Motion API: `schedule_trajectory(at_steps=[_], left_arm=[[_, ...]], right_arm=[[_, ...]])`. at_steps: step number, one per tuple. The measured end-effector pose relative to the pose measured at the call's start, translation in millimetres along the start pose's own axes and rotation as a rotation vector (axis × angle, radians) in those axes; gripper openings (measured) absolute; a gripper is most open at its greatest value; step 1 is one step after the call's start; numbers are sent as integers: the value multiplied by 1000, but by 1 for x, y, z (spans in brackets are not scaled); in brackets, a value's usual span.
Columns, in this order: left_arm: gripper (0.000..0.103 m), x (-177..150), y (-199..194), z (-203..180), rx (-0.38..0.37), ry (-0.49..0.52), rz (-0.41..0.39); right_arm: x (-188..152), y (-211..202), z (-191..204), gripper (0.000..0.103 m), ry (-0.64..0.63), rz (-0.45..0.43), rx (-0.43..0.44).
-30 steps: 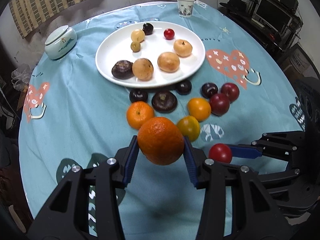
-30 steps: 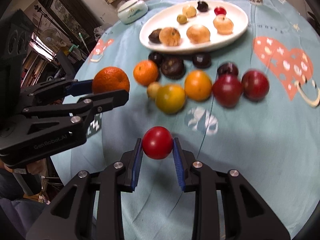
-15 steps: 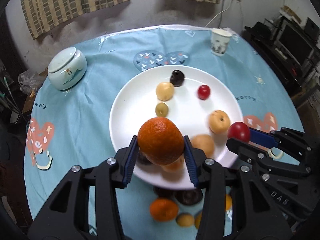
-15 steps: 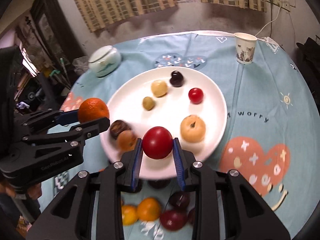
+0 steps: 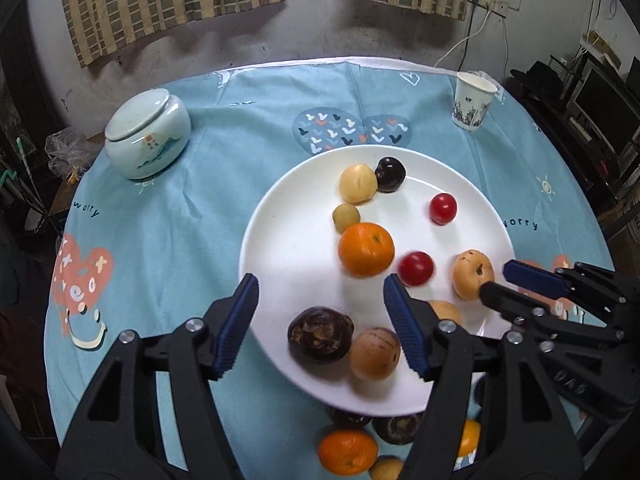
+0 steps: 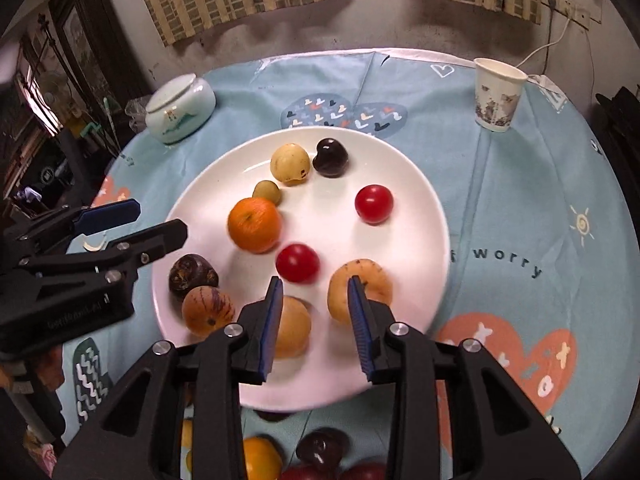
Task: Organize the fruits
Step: 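Carry the mandarin and tomato onto the white plate and open both grippers, then grasp a red plum with the right gripper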
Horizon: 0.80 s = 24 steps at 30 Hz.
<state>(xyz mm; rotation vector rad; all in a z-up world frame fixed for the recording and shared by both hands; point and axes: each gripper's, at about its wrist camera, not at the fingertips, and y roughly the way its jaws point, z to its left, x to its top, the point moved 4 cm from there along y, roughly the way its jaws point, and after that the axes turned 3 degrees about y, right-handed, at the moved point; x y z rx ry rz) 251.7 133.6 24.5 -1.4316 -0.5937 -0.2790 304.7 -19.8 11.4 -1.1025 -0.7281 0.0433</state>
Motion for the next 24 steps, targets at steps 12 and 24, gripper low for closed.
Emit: schedule_trajectory(at_steps=[12, 24], left_arm=[[77, -92, -69, -19, -79, 127, -7], [77, -162, -78, -30, -120, 141, 107]], right_arm=[[-141, -62, -36, 33, -2, 52, -74], [-143, -28, -42, 34, -77, 99, -122]])
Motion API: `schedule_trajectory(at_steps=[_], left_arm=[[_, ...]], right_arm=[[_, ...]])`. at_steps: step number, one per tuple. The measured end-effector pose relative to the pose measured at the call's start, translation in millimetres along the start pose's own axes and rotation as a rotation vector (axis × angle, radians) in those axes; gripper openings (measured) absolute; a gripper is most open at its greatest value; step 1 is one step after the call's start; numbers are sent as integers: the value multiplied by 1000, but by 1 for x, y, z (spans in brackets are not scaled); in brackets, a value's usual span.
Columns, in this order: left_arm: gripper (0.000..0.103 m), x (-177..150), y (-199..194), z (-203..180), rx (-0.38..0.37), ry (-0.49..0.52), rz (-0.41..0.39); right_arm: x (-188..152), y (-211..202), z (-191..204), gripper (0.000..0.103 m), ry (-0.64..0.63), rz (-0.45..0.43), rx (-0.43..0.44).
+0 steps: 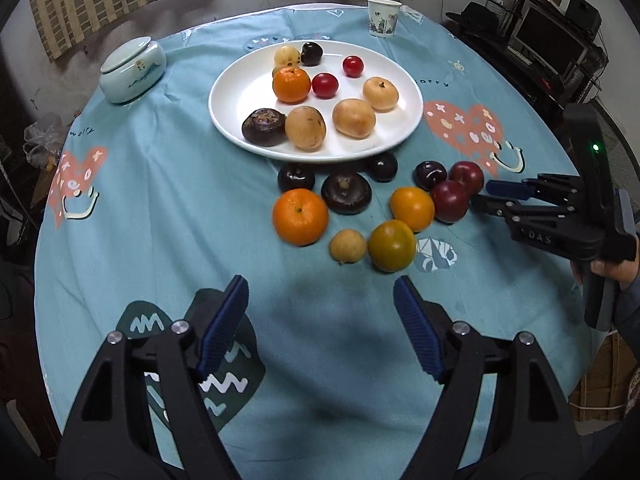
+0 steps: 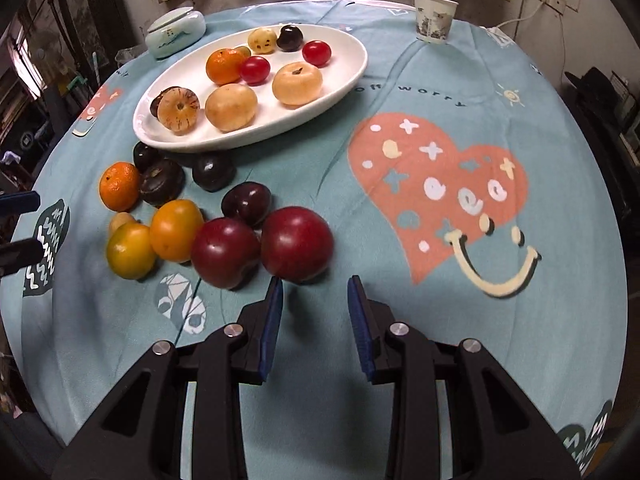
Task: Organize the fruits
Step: 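Grasp a red plum with the right gripper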
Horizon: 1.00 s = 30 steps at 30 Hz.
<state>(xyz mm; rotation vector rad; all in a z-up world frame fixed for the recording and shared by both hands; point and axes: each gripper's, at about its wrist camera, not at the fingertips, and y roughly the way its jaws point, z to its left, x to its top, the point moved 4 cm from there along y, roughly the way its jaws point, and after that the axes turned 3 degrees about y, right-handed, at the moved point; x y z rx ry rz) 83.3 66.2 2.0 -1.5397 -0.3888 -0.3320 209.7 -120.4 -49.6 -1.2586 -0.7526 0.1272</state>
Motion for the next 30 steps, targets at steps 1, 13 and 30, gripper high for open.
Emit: schedule_trajectory(at_steps=[1, 13, 30], left_arm=[[77, -1, -1, 0, 2, -7, 1], [79, -10, 4, -7, 12, -59, 44], [69, 19, 46, -53, 15, 106, 40]], right_arm=[[2, 1, 0, 36, -8, 3, 8], [24, 18, 3, 60, -132, 37, 76], [-19, -18, 12, 39, -2, 45, 232]])
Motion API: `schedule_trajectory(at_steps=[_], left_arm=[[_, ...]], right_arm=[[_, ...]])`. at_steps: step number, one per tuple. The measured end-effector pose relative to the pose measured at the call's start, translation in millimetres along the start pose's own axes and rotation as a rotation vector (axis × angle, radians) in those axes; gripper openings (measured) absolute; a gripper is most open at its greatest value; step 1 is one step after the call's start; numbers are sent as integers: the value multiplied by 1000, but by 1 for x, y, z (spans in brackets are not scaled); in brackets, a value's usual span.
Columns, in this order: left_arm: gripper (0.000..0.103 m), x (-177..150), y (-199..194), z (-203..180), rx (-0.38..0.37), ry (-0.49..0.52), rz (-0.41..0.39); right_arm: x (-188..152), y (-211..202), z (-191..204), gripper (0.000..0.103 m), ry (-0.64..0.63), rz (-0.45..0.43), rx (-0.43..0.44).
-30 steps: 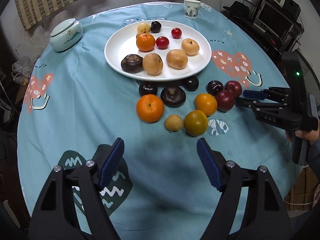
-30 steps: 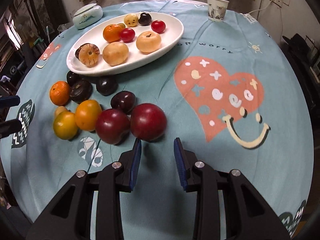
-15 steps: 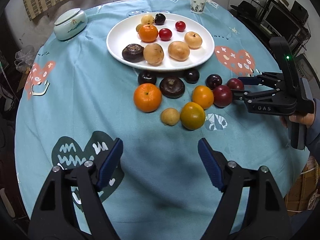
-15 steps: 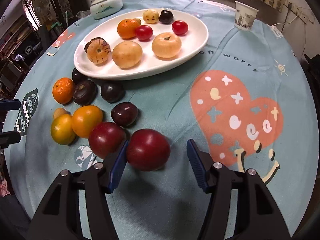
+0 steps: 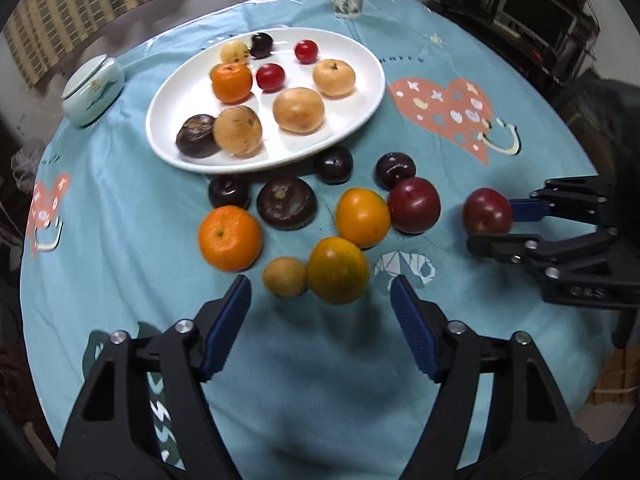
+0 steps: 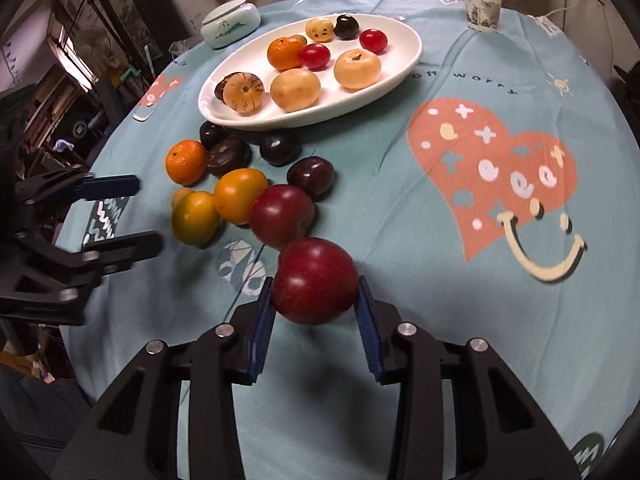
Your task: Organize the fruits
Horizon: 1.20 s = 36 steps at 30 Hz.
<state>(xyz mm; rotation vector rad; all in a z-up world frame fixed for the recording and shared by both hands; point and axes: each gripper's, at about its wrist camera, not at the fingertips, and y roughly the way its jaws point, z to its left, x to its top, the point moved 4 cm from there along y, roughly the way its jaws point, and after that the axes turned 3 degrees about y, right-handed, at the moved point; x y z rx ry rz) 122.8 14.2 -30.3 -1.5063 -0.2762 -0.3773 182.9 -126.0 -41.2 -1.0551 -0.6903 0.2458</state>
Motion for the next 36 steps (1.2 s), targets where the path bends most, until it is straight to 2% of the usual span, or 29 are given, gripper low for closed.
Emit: schedule_trajectory(at_steps=[1, 5, 9, 12, 13, 14, 15, 20, 22, 31, 36], left_arm=[[65, 2, 6, -1, 9, 12, 11], [61, 8, 23, -4, 13, 52, 44], [61, 11, 28, -10, 38, 128, 37], [58, 9, 26, -11, 28, 145, 30], [54, 9, 23, -11, 7, 140, 19], [37, 8, 19, -12, -18, 137, 8], [38, 8, 16, -13, -46, 128, 12], [38, 0, 13, -1, -51, 77, 11], [39, -3, 12, 3, -94, 62, 21], [39, -6, 18, 3, -101, 46, 51], [39, -9, -5, 9, -113, 31, 3]], right_arm=[[-1, -1, 1, 39, 6, -3, 4], [-8, -2, 4, 39, 23, -3, 10], [-13, 0, 5, 39, 41, 3, 7], [-16, -2, 7, 39, 50, 0, 5], [-17, -2, 9, 39, 51, -3, 3], [-17, -3, 11, 39, 51, -6, 0], [-17, -4, 13, 39, 52, -10, 0], [-18, -10, 24, 39, 43, -20, -3], [-19, -10, 27, 39, 48, -20, -4], [-26, -11, 35, 39, 68, -36, 1], [-23, -15, 40, 39, 58, -54, 12]])
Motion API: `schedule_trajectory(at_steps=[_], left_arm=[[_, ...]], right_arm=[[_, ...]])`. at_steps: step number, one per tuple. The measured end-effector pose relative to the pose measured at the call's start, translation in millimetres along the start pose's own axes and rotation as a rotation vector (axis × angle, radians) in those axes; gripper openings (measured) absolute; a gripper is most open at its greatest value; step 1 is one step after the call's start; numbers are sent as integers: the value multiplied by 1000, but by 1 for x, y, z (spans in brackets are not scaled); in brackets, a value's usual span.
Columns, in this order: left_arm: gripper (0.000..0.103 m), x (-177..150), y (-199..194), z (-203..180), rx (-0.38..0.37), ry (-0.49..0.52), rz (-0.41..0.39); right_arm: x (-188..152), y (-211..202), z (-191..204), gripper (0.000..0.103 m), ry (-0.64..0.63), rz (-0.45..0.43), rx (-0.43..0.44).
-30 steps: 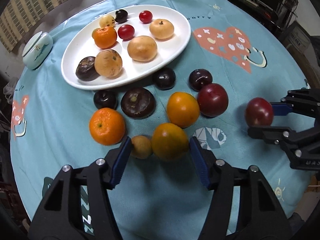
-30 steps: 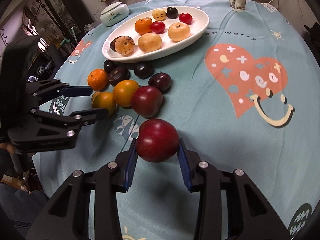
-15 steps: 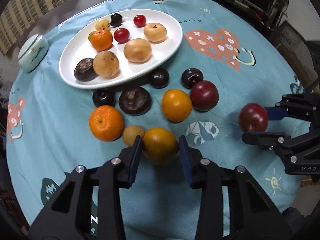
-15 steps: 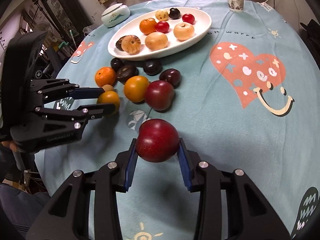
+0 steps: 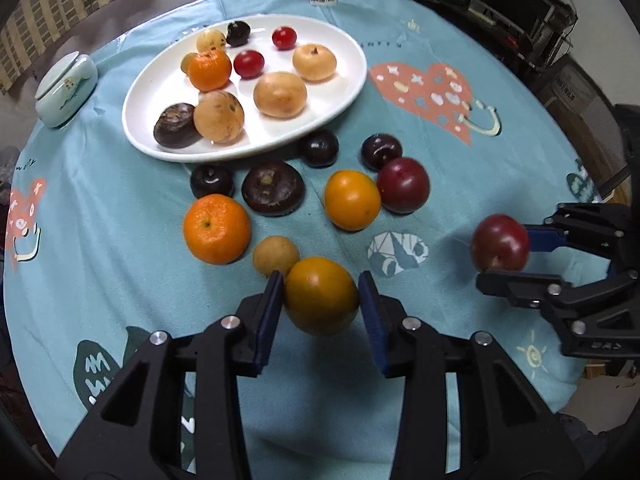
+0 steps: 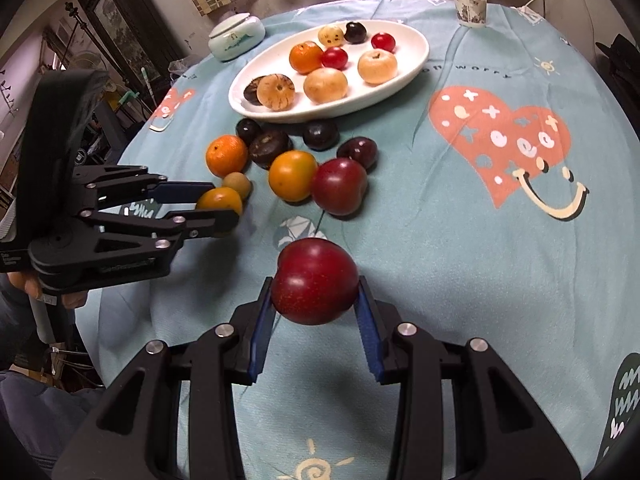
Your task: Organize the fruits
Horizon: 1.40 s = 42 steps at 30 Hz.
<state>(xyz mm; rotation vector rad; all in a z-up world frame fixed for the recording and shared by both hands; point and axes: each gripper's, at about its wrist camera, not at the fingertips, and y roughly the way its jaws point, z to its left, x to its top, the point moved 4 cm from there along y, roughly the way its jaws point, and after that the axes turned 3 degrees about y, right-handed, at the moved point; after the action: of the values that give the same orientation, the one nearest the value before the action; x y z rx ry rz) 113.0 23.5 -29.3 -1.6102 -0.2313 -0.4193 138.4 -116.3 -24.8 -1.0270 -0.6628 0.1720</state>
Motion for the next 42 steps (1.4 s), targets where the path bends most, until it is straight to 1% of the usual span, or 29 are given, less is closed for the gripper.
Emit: schedule_trajectory(at_steps=[6, 9, 12, 21, 26, 30, 37, 42], left_arm=[[39, 7, -35, 2, 60, -24, -59], [40, 9, -41, 3, 83, -29, -62], [40, 13, -39, 5, 94, -40, -47], [40, 20, -34, 13, 98, -59, -39], [40, 19, -32, 17, 100, -75, -28], [40, 17, -31, 16, 100, -75, -19], [40, 15, -29, 14, 99, -72, -13], [40, 4, -32, 26, 93, -102, -15]], right_arm=[[2, 9, 19, 40, -36, 26, 30], [-2, 19, 29, 40, -56, 61, 42], [-5, 23, 37, 40, -78, 86, 49], [6, 22, 42, 40, -91, 89, 63], [3, 25, 53, 40, -96, 99, 92], [-2, 27, 56, 40, -102, 116, 90], [-7, 26, 55, 40, -91, 118, 85], [-13, 29, 56, 40, -89, 132, 92]])
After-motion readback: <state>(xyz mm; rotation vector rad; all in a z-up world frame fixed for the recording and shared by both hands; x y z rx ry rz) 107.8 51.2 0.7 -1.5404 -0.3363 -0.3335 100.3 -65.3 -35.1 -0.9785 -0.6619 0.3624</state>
